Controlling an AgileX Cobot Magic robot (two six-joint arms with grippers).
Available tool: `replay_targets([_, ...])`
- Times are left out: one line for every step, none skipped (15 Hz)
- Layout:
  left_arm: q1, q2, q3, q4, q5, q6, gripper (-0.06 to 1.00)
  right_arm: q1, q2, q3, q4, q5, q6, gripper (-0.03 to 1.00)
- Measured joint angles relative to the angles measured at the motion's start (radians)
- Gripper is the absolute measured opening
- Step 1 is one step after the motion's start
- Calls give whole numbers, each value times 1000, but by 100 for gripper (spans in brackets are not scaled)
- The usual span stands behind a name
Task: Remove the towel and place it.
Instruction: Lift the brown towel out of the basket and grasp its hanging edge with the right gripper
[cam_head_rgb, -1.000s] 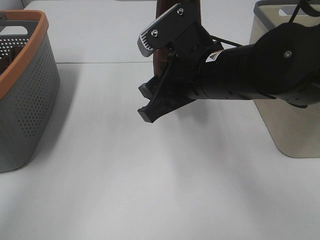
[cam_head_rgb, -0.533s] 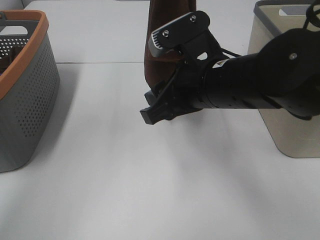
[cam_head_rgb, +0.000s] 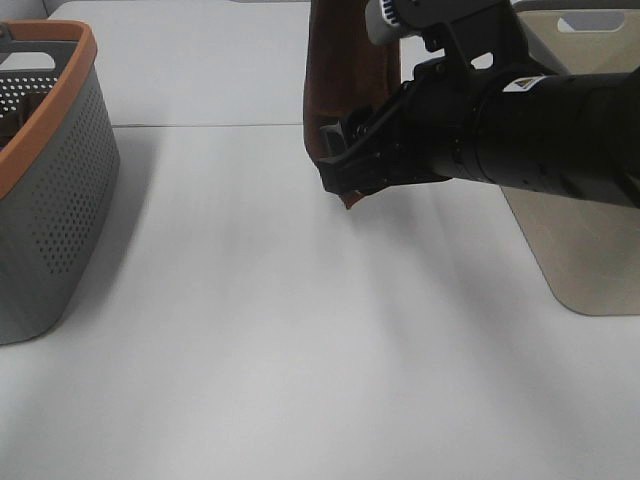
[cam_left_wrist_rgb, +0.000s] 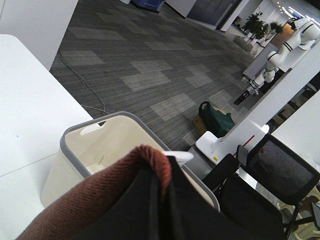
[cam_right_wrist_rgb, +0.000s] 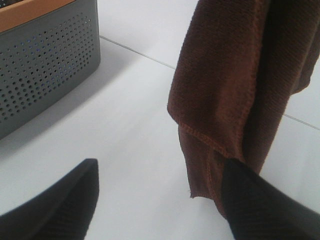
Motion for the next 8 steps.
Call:
replay_targets([0, 0, 0, 0, 0, 0, 0, 0, 8, -11, 0, -5, -5, 67])
replay_targets([0, 0, 0, 0, 0, 0, 0, 0, 13, -24, -1, -16, -7, 67])
replay_targets([0, 0, 0, -1, 2, 0, 0, 0, 14, -35, -1, -46, -24, 67])
replay_targets([0, 0, 0, -1, 4, 0, 0, 0, 14, -39, -2, -70, -39, 67])
replay_targets([0, 0, 0, -1, 7, 0, 0, 0, 14, -40, -2, -94, -53, 67])
replay_targets([0, 0, 0, -1, 9, 1, 0, 0, 14, -40, -2, -99, -55, 66])
replay_targets([0, 0, 0, -1, 9, 1, 0, 0, 17, -40, -2, -102, -58, 66])
replay_targets([0, 0, 0, -2, 17, 1, 0, 0, 37, -40, -3, -111, -58, 65])
